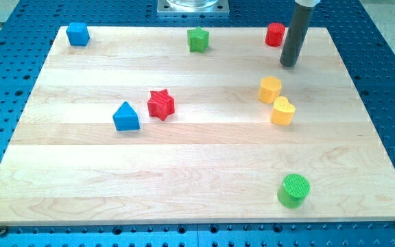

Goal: Place the heart left center of the board

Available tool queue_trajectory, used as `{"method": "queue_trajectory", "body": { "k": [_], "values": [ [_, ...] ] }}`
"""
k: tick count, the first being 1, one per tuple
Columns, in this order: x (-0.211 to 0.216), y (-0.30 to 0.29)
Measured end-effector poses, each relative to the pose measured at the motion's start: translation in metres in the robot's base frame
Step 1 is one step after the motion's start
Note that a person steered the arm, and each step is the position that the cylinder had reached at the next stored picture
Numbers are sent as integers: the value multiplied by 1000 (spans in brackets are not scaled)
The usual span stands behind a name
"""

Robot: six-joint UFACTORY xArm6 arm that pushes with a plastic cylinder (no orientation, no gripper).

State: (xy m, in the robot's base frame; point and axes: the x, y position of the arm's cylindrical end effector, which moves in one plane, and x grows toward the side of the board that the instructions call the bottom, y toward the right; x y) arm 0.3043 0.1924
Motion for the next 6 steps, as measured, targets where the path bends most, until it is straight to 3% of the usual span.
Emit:
{"method": "queue_trajectory", "body": {
  "k": [2, 4, 5, 6],
  "values": [
    [13, 69],
    [93, 52],
    [111, 17],
    [125, 17]
  ]
}}
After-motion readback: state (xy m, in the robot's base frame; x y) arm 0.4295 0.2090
